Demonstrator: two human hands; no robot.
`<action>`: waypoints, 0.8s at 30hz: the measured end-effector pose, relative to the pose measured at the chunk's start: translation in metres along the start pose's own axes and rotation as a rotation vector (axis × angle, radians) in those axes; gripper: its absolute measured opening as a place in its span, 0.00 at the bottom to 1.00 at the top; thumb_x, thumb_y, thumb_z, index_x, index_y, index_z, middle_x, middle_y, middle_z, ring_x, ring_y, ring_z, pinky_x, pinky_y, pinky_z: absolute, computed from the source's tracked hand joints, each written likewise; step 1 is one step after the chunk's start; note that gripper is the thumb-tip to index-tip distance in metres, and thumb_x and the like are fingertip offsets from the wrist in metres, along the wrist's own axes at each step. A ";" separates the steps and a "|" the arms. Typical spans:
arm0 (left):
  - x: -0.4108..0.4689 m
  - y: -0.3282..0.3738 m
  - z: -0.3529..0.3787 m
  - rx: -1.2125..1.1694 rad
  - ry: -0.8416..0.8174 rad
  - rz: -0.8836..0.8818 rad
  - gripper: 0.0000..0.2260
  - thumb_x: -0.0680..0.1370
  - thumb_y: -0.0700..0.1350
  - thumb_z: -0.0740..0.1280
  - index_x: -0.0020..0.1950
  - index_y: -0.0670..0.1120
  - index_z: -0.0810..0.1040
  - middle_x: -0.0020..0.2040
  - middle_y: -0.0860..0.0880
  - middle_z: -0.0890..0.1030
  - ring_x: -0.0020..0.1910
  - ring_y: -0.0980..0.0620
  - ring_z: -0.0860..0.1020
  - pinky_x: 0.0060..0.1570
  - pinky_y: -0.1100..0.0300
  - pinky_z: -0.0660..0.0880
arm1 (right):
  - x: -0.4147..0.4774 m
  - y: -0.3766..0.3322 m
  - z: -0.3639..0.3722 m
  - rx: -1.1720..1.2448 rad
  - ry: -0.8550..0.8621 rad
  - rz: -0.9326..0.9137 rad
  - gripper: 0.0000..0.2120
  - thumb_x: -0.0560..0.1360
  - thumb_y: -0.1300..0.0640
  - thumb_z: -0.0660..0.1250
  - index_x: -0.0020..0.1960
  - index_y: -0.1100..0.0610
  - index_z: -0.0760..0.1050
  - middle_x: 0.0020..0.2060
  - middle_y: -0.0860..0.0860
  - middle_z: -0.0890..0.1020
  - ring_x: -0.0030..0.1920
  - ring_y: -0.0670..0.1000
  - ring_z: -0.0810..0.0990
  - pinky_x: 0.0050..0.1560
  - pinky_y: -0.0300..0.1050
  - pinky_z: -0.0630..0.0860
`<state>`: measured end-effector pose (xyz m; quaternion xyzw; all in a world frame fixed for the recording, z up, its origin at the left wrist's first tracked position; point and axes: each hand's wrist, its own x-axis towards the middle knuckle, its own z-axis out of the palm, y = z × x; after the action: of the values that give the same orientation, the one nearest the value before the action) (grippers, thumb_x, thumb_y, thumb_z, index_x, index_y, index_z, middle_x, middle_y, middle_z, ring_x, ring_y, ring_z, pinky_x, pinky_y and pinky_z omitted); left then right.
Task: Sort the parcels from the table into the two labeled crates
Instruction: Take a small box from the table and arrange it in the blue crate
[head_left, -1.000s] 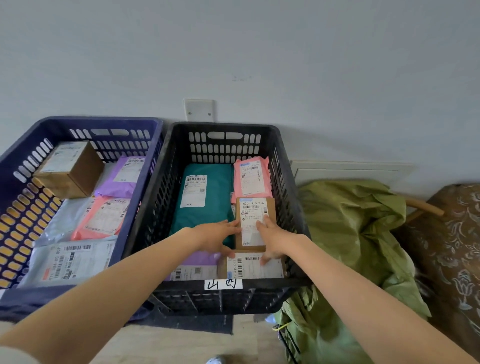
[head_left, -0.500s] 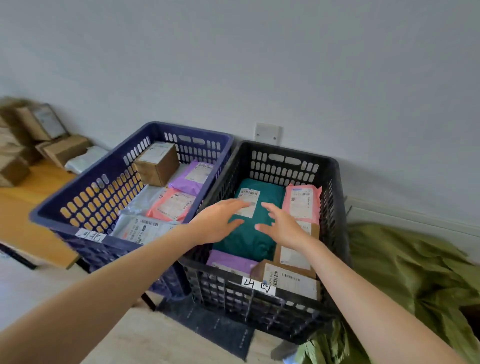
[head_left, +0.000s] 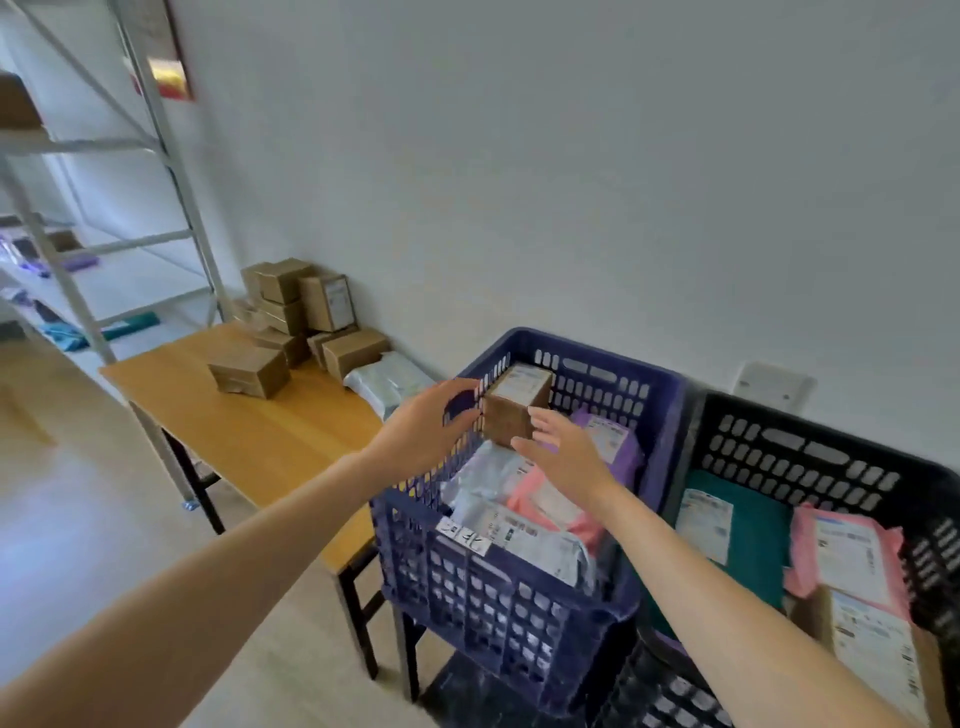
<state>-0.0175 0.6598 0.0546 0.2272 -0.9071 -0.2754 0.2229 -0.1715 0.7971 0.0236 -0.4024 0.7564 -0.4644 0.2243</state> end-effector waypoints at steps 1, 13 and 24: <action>0.000 -0.019 -0.017 0.011 0.017 -0.020 0.18 0.81 0.51 0.62 0.71 0.53 0.69 0.66 0.51 0.75 0.63 0.50 0.75 0.56 0.60 0.69 | 0.010 -0.012 0.020 0.013 -0.001 -0.005 0.29 0.76 0.53 0.70 0.74 0.56 0.64 0.71 0.54 0.70 0.67 0.51 0.71 0.64 0.43 0.68; -0.008 -0.245 -0.167 0.035 0.038 -0.238 0.20 0.81 0.49 0.62 0.73 0.52 0.66 0.69 0.49 0.72 0.68 0.50 0.70 0.58 0.61 0.68 | 0.122 -0.112 0.239 0.169 -0.006 0.083 0.28 0.77 0.56 0.68 0.74 0.57 0.62 0.72 0.56 0.67 0.67 0.53 0.71 0.59 0.43 0.70; 0.016 -0.394 -0.206 -0.061 0.072 -0.420 0.19 0.81 0.47 0.62 0.73 0.52 0.66 0.71 0.48 0.71 0.70 0.49 0.68 0.59 0.58 0.70 | 0.224 -0.131 0.379 0.173 -0.148 0.170 0.29 0.78 0.55 0.67 0.76 0.57 0.60 0.71 0.57 0.68 0.65 0.52 0.72 0.62 0.47 0.73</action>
<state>0.1935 0.2755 -0.0233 0.4142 -0.8225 -0.3348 0.1997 0.0231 0.3843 -0.0303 -0.3493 0.7262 -0.4762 0.3518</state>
